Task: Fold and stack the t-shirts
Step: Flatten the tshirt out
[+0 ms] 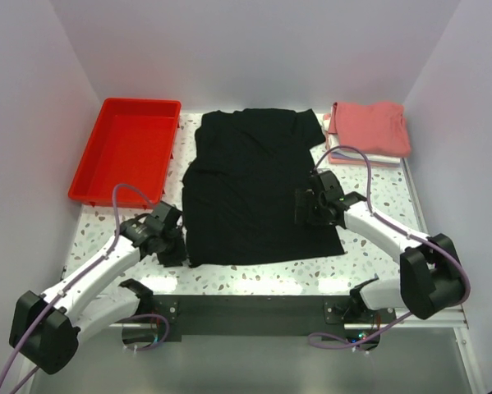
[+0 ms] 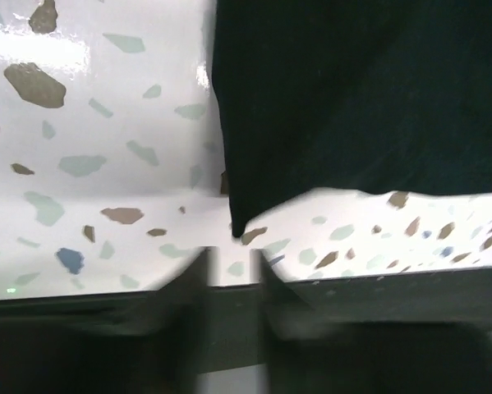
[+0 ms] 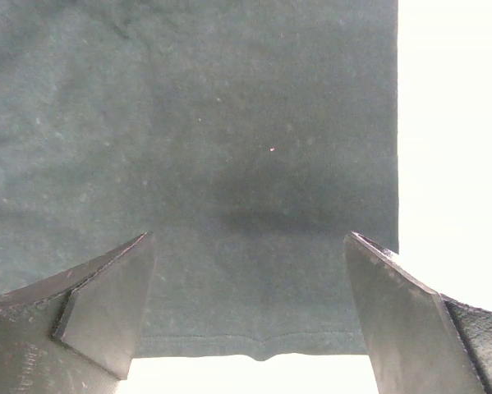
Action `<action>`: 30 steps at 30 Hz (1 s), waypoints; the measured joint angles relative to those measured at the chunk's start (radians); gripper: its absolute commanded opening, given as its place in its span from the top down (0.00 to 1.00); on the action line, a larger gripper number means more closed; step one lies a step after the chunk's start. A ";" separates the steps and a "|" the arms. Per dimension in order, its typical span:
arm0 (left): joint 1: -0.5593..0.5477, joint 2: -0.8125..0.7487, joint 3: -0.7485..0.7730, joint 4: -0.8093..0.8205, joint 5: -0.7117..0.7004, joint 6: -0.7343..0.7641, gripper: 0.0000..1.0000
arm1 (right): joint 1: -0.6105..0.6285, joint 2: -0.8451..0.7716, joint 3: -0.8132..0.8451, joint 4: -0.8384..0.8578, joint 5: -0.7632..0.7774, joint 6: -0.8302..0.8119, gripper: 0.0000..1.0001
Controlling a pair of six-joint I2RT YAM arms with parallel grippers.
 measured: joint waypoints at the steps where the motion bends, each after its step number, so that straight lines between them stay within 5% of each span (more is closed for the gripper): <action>1: 0.000 -0.006 0.002 -0.016 0.002 0.006 0.22 | 0.000 -0.004 0.000 0.000 0.001 0.000 0.01; 3: 0.000 -0.024 0.004 -0.035 0.010 0.005 0.00 | 0.000 -0.009 0.000 0.000 0.001 -0.003 0.01; 12: 0.000 -0.011 0.137 0.089 0.019 0.028 0.00 | 0.000 0.071 0.009 0.006 -0.011 -0.006 0.01; 21: 0.000 0.343 0.142 0.451 0.099 0.057 0.00 | 0.020 0.114 -0.026 0.017 -0.063 -0.002 0.01; 30: 0.001 0.539 0.175 0.562 0.056 0.071 0.00 | 0.272 0.023 -0.103 0.003 -0.093 0.042 0.01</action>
